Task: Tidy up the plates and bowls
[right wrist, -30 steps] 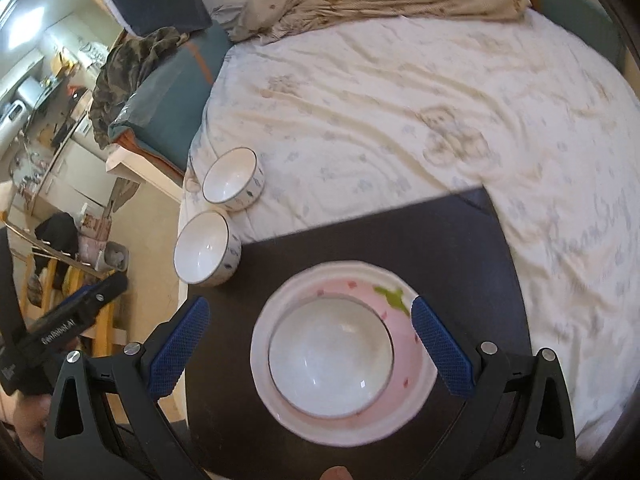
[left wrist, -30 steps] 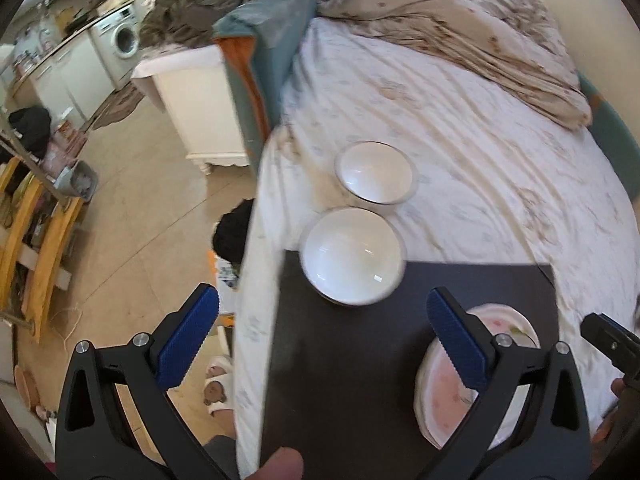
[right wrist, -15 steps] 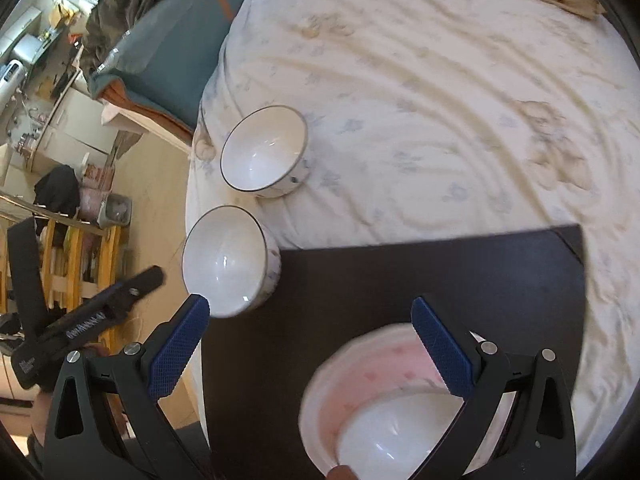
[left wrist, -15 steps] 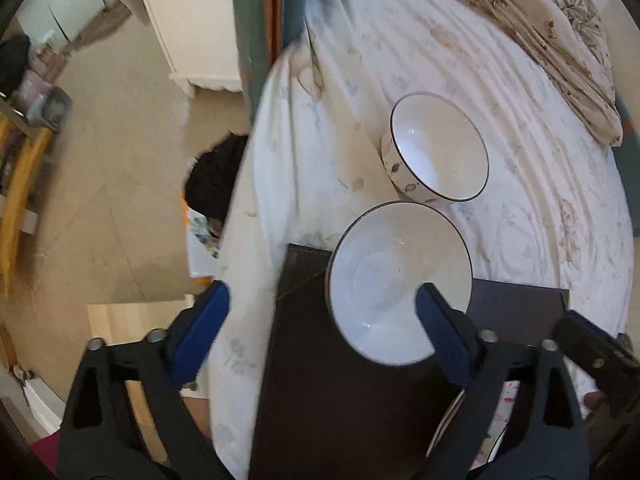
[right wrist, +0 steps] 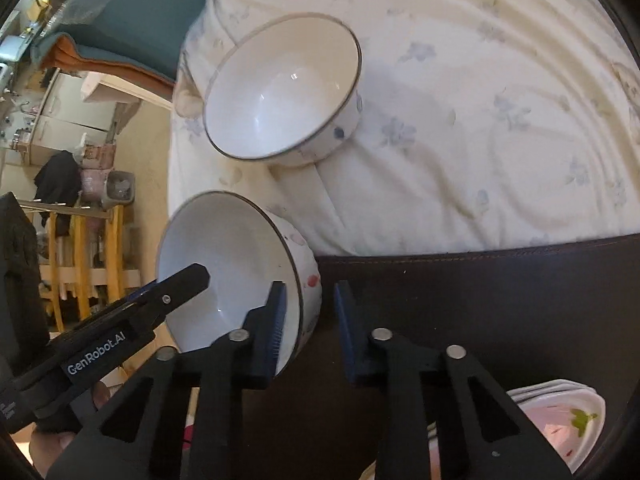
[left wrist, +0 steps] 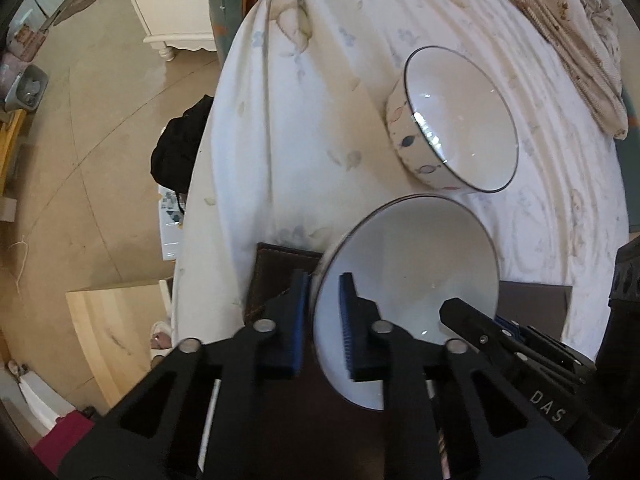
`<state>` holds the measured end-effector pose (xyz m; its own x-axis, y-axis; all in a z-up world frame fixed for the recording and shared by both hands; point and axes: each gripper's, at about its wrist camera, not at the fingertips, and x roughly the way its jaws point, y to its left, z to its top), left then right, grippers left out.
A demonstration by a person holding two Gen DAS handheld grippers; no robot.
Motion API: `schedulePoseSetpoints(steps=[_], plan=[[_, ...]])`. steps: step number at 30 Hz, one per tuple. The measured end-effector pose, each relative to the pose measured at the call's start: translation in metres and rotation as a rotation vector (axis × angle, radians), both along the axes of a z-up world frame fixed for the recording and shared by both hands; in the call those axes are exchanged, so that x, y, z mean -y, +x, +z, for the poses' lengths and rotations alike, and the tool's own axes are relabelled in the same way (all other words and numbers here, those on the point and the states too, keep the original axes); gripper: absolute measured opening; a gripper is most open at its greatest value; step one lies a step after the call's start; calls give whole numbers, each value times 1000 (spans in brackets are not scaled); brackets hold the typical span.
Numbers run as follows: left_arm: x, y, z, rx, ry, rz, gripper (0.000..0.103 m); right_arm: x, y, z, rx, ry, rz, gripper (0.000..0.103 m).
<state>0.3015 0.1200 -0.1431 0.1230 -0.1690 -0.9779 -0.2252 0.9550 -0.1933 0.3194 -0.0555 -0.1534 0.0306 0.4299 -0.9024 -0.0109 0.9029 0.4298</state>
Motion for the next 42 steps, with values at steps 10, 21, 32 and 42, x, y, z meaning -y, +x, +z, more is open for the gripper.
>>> schedulePoseSetpoints(steps=[10,21,32,42], plan=[[16,-16,13,12,46,-55,5,2,-12,9,32,-36,10,15],[44,-42,58,95,52,-120,5,27,-30,45,94,-29,-12,15],[83,-91,103,189,26,-168,6,68,-75,101,176,-10,-35,15],[143,-149,133,331,5,-305,6,128,-142,126,234,12,-29,15]])
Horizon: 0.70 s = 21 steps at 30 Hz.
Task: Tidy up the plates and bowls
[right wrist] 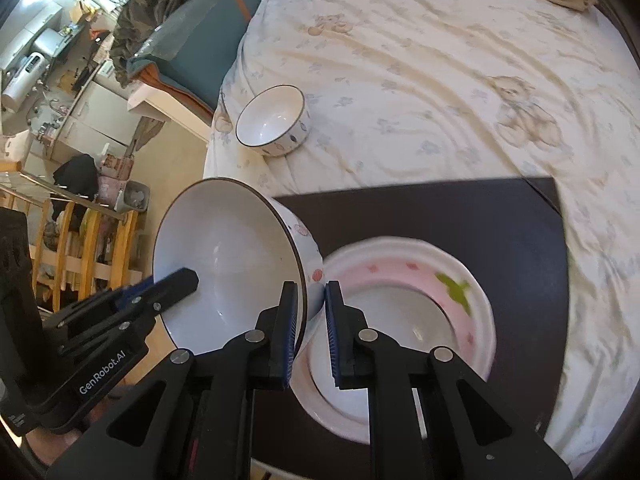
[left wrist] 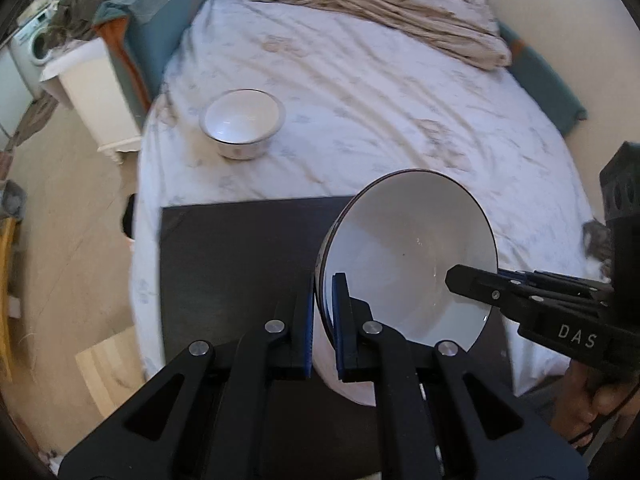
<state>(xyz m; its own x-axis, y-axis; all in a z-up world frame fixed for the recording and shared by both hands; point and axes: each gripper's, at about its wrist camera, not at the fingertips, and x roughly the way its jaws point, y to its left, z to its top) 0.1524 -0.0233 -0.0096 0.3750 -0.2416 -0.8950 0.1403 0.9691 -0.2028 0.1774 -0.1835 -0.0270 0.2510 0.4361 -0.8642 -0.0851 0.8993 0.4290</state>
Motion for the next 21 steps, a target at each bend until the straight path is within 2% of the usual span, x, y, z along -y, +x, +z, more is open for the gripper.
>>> schedulePoseSetpoints(steps=[6,10,13,17,21], plan=[[24,-14,-6,-23,-72,-58,6,49,-40,10,69,48,-44,17],[34,-15,-18,-33,-31,-70,6,62,-51,4,72,82,-44,19],[37,-11,-31,-55,-6,-60,6,60,-55,-14,54,76,-53,19],[37,-7,-48,-98,-14,-55,6,58,-57,-35,16,64,-61,19],[44,-5,-58,-123,-12,-92,6,63,-60,-42,3,72,-61,21]])
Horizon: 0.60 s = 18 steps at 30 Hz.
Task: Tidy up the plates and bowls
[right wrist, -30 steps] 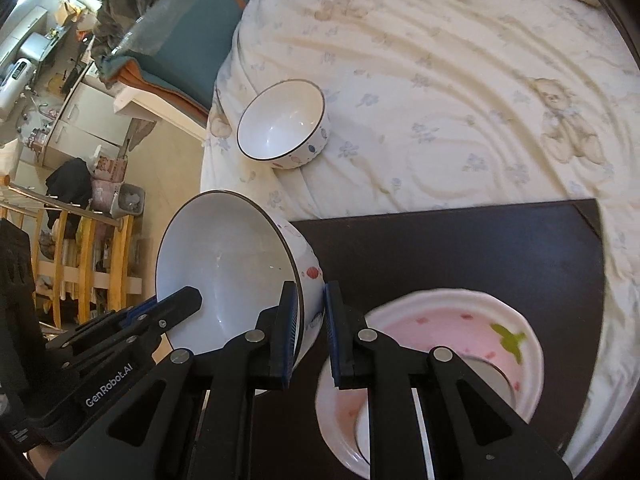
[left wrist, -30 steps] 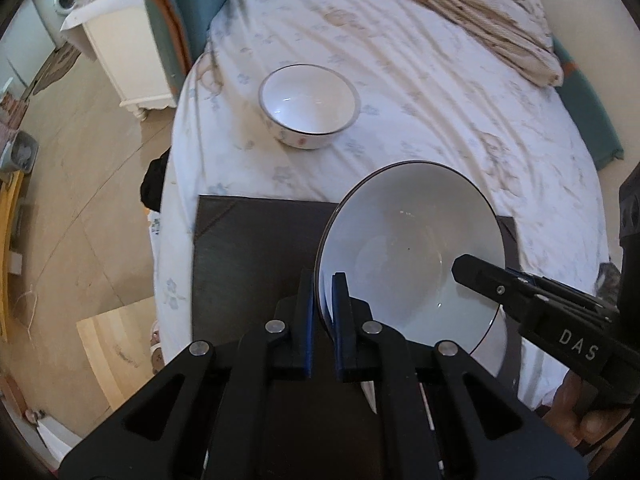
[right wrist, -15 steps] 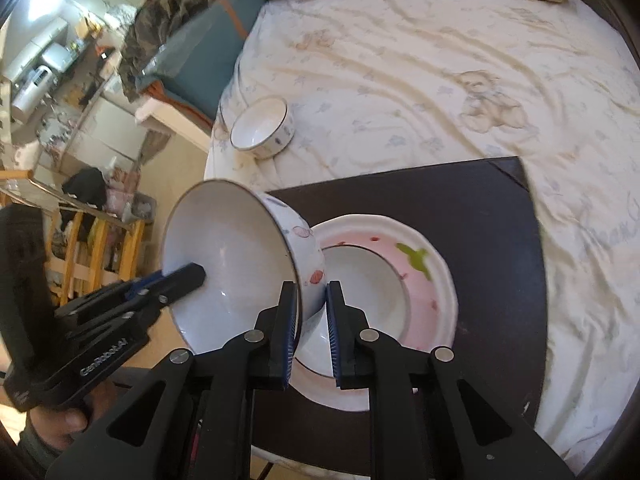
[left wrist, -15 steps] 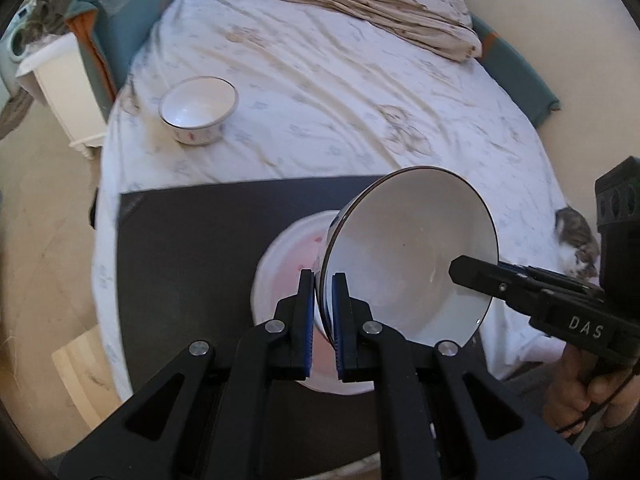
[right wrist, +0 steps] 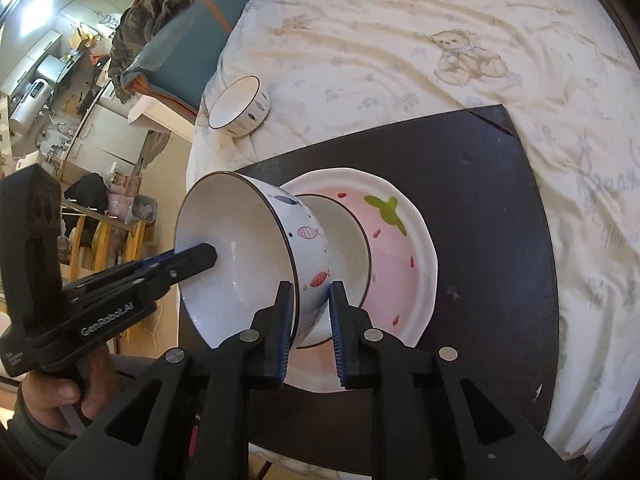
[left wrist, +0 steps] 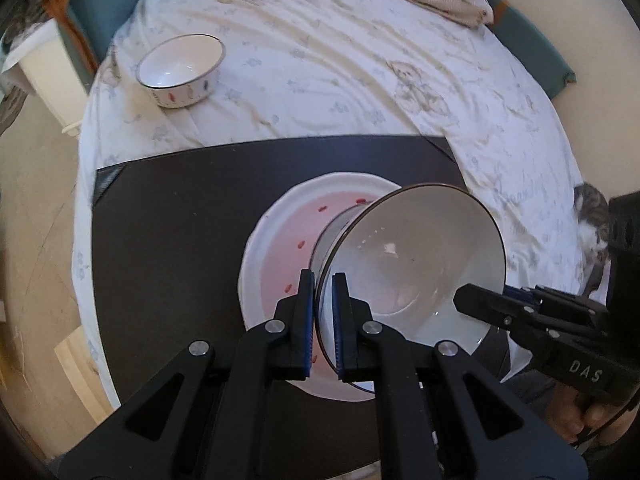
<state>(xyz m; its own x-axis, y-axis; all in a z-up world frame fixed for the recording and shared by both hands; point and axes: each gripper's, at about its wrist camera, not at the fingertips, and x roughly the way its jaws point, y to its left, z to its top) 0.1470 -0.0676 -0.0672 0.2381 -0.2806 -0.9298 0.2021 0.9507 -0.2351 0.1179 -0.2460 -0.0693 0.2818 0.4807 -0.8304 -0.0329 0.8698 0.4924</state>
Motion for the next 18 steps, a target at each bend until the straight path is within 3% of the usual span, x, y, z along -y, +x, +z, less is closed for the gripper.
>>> schedulePoseSetpoints(steps=[16,18], plan=[[4,6,-12,-43,-1,15,9,10,7,-21,-97,20,-40,23],[3,7,-14,-44,-4,14,9,10,8,-21,-94,28,-39,28]])
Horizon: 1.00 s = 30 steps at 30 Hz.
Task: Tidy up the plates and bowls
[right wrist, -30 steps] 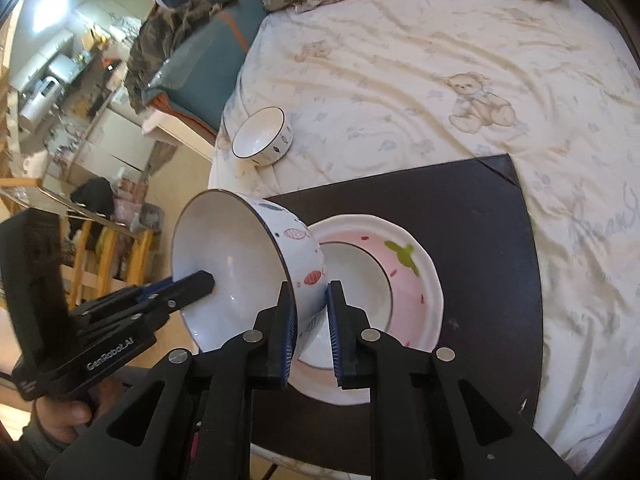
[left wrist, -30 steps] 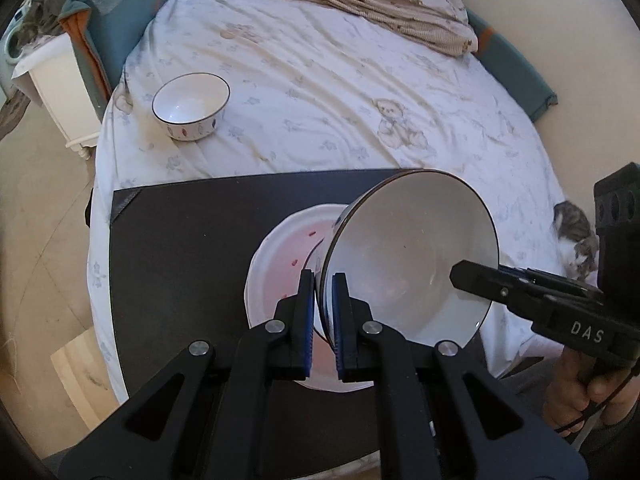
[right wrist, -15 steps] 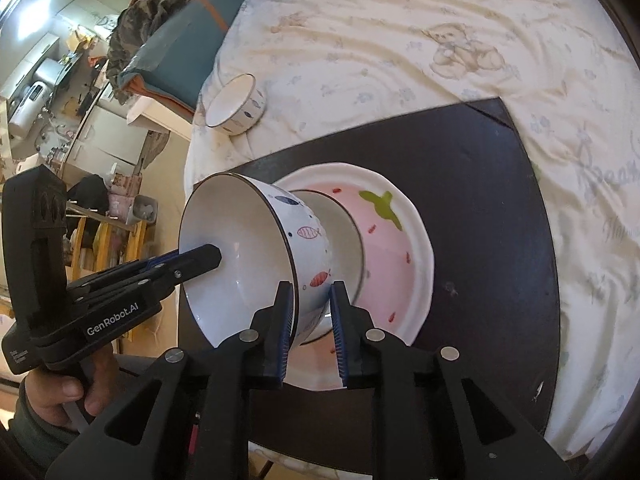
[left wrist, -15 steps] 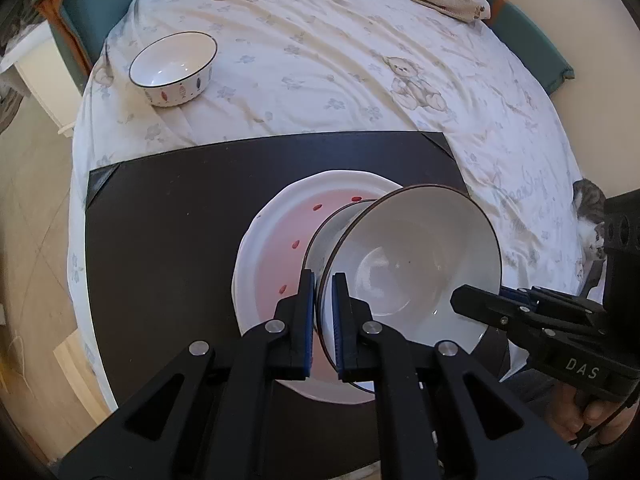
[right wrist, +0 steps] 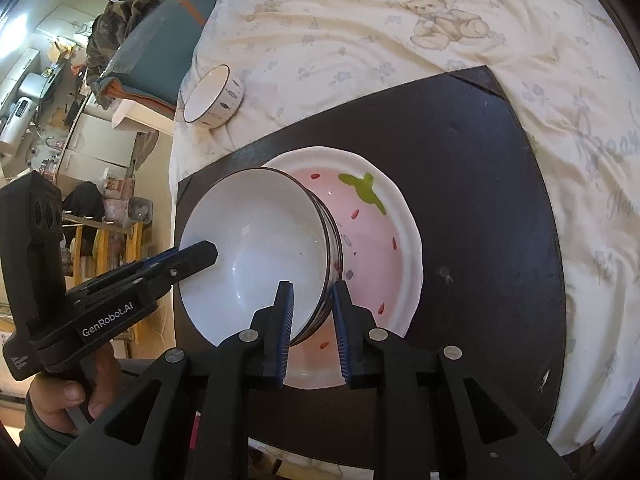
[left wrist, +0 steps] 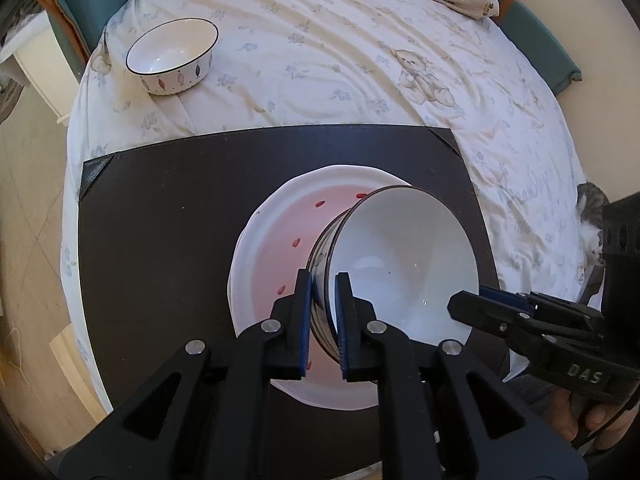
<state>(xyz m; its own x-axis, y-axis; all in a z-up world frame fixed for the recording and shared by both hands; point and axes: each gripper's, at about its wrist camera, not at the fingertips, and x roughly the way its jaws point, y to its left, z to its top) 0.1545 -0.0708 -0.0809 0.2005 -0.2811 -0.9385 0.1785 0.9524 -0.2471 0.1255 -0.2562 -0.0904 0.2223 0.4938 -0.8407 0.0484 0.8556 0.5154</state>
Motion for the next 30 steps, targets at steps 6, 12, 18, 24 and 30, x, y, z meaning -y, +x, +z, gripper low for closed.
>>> schedulePoseSetpoints(steps=[6,12,18,24,30], plan=[[-4,1,3,9,-28,13,9,2,1,4,9,69,-11,50],[-8,-1,15,63,-27,17,9,24,-2,17,71,20,-109,48],[-10,1,15,65,-44,26,9,22,4,15,82,5,-99,27],[-10,3,11,45,-53,25,9,12,6,12,79,-11,-67,27],[-7,2,2,17,-38,22,8,9,5,12,79,3,-48,27]])
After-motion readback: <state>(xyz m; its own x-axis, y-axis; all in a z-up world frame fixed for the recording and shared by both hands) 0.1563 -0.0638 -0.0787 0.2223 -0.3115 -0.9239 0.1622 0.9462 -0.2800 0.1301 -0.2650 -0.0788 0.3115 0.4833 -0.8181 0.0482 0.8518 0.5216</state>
